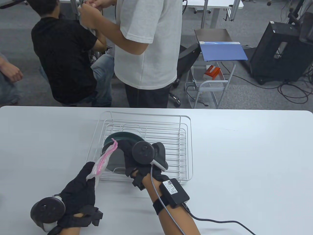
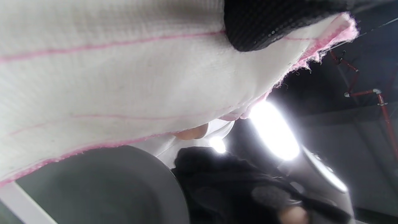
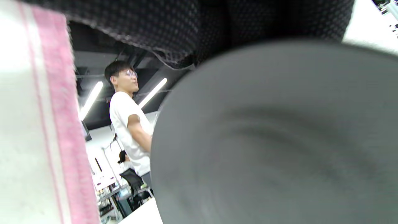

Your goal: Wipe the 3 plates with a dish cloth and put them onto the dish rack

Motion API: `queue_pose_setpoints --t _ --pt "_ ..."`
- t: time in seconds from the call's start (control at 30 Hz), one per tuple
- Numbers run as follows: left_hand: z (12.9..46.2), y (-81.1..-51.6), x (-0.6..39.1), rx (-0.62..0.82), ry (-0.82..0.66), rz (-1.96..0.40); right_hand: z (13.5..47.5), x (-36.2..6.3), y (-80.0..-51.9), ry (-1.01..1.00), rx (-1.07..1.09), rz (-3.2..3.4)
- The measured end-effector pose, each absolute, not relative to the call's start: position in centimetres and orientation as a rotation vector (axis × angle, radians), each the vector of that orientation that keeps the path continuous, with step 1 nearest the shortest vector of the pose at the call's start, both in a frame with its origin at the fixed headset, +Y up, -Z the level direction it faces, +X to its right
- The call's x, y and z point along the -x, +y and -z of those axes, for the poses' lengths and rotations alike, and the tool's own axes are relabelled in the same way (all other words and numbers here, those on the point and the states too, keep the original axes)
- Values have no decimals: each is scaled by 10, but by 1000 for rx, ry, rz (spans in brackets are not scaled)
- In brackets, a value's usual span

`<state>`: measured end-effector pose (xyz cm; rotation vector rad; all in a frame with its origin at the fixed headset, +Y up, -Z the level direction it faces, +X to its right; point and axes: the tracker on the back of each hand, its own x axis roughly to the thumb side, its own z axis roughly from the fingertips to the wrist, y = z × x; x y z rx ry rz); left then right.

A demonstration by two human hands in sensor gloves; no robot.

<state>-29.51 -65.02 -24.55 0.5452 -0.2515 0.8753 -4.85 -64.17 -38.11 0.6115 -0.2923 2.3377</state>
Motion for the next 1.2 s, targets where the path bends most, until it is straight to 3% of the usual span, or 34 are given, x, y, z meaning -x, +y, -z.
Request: queue_pose_setpoints --t 0.27,0.63,0.83,1.07,1.2 --pt "246 -652 284 -522 -280 -782 335 -2 -646 -303 -486 -2165" --pt "247 -663 243 -315 -430 -545 262 -80 -698 -228 -346 -1849" --pt "247 -685 202 -122 -533 -395 263 -109 -717 -245 -258 -1735" --pt "241 -718 152 -108 -534 -12 267 -117 -723 -241 -200 -1693" --pt "244 -741 134 63 -537 21 268 -115 -726 -216 -197 -1687"
